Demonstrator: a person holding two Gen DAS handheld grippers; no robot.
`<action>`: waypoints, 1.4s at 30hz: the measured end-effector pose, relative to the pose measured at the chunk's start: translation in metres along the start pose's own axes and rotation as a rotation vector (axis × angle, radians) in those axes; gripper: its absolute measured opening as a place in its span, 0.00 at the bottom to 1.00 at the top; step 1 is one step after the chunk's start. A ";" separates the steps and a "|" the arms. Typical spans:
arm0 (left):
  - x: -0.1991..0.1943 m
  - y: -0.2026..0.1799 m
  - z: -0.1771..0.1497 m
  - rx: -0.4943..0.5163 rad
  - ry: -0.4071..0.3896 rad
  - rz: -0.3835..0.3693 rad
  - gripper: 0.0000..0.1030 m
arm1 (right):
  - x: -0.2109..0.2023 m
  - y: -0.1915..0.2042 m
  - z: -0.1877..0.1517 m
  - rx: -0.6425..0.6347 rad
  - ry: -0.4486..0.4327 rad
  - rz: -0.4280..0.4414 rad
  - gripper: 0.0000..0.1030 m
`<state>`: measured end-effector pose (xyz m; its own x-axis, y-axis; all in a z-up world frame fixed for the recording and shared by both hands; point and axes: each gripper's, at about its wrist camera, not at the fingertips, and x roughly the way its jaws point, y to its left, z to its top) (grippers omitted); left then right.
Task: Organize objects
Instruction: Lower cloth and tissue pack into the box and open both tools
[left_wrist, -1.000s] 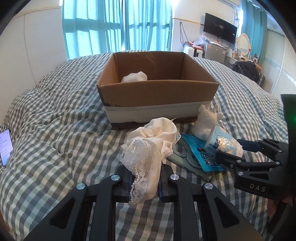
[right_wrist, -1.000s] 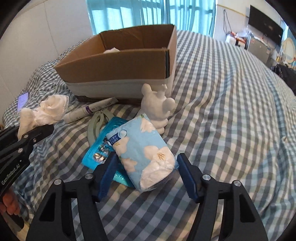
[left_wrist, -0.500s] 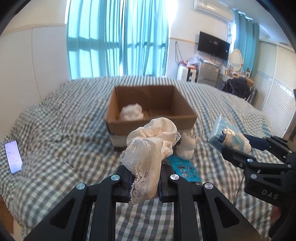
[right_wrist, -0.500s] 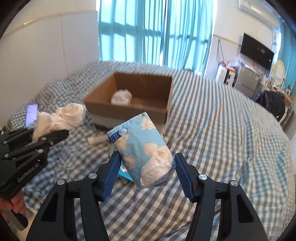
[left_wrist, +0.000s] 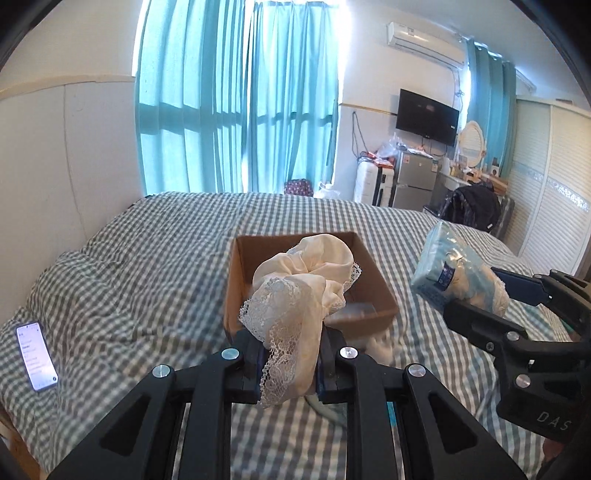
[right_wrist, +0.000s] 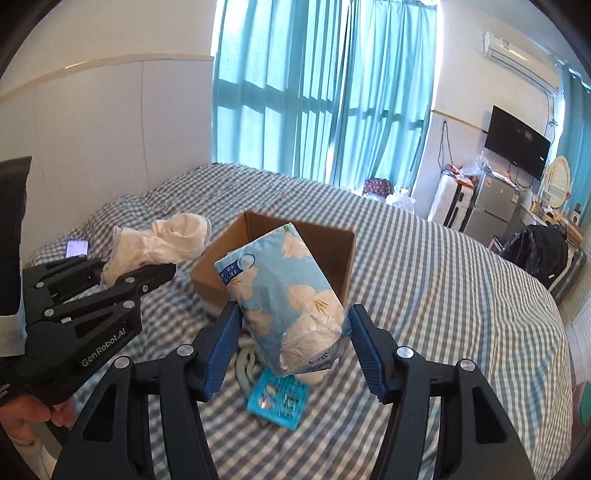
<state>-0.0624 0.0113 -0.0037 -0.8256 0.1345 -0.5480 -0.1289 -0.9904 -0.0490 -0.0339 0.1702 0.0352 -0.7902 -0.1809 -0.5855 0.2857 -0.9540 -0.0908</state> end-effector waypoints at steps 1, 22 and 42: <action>0.005 0.003 0.006 -0.003 0.002 0.002 0.19 | 0.003 -0.001 0.006 -0.001 -0.001 0.001 0.58; 0.174 0.018 0.043 0.065 0.138 -0.003 0.19 | 0.194 -0.061 0.067 0.083 0.097 0.040 0.57; 0.197 0.023 0.034 0.023 0.175 -0.033 0.55 | 0.220 -0.085 0.052 0.189 0.079 0.107 0.73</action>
<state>-0.2472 0.0166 -0.0842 -0.7131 0.1574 -0.6832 -0.1683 -0.9844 -0.0511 -0.2598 0.1987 -0.0438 -0.7138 -0.2708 -0.6458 0.2525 -0.9597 0.1234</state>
